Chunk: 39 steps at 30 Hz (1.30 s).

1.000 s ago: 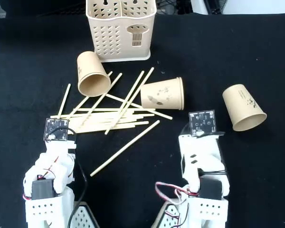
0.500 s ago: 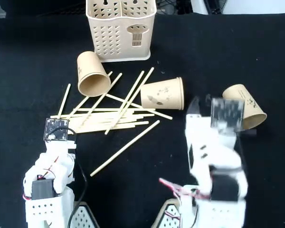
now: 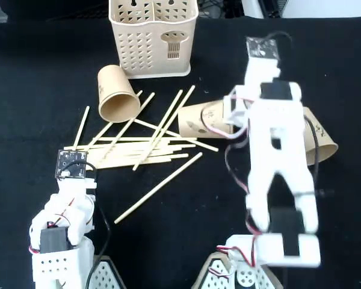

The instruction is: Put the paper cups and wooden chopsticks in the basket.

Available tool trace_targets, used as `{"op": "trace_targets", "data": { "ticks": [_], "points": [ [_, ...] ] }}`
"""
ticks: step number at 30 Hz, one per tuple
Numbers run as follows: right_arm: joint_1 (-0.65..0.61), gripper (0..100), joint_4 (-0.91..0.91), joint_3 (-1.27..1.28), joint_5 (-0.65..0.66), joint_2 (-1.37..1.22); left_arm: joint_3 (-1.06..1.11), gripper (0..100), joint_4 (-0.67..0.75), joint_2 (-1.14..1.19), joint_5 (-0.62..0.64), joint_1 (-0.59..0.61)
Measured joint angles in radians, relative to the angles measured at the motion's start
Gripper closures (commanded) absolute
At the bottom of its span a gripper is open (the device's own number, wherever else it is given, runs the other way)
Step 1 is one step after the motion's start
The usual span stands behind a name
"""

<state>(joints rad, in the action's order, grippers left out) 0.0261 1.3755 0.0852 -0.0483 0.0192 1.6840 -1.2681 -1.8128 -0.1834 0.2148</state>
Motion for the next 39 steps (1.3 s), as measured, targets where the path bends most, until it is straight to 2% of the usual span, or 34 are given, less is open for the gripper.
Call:
{"op": "trace_targets", "data": {
  "ticks": [8, 16, 26, 28, 31, 39],
  "points": [
    [-0.009, 84.8, -0.009, -0.052, 0.044, -0.109, 0.000, 97, 0.000, 0.000, 0.000, 0.000],
    [-0.089, 85.0, -0.097, 0.006, 0.044, -0.109, 0.000, 97, 0.000, 0.000, 0.000, 0.000],
    [-0.080, 85.1, -0.149, 0.058, 0.058, -0.112, 0.000, 97, 0.000, 0.000, 0.000, 0.000],
    [-0.078, 87.6, -0.169, 0.080, 0.080, -0.112, 0.000, 97, 0.000, 0.000, 0.000, 0.000],
    [-0.077, 98.9, -0.204, 0.114, 0.092, -0.109, 0.000, 97, 0.000, 0.000, 0.000, 0.000],
    [-0.058, 98.6, -0.249, 0.157, 0.132, -0.091, 0.000, 97, 0.000, 0.000, 0.000, 0.000]
  ]
}}
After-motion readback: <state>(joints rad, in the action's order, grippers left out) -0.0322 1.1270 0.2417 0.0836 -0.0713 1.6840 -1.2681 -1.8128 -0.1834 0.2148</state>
